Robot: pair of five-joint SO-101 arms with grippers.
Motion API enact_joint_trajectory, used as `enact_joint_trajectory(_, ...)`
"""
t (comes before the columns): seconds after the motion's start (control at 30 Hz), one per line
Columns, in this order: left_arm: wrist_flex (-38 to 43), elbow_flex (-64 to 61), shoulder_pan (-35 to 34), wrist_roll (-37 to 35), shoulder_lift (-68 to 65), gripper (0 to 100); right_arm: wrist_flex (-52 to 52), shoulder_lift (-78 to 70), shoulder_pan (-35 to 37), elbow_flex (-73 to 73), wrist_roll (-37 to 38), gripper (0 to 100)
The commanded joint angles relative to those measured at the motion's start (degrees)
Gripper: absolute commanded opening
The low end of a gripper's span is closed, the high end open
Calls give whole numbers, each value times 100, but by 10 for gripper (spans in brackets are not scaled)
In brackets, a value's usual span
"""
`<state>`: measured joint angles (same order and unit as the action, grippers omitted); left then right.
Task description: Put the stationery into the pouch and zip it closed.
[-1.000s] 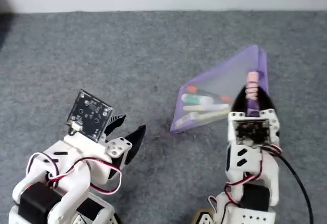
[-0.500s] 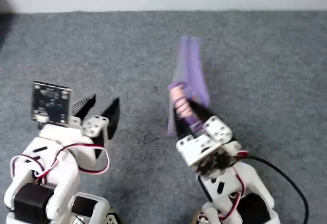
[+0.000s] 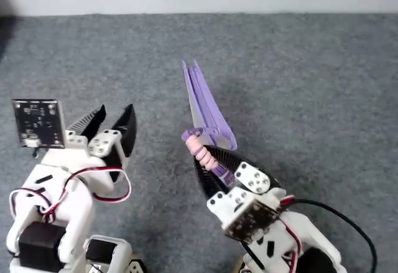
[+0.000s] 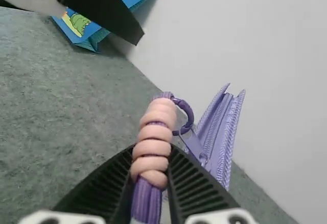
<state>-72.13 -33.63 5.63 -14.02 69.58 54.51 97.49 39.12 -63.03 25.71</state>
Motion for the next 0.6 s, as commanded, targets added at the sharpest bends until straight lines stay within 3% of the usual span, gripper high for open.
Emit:
enact_joint_trajectory(0.0,158,40,202,-70,-9,171,857,207,215,-53,35,7)
enact_joint_trajectory(0.17,659,13,211,-79,-18,171,2018,673,646,-53,35,7)
enact_joint_trajectory(0.37,1319,-4,510,-281,-26,171,1842,637,637,-97,62,7)
enact_joint_trajectory(0.57,1389,-505,1055,-290,-35,171,1833,629,646,-97,70,7)
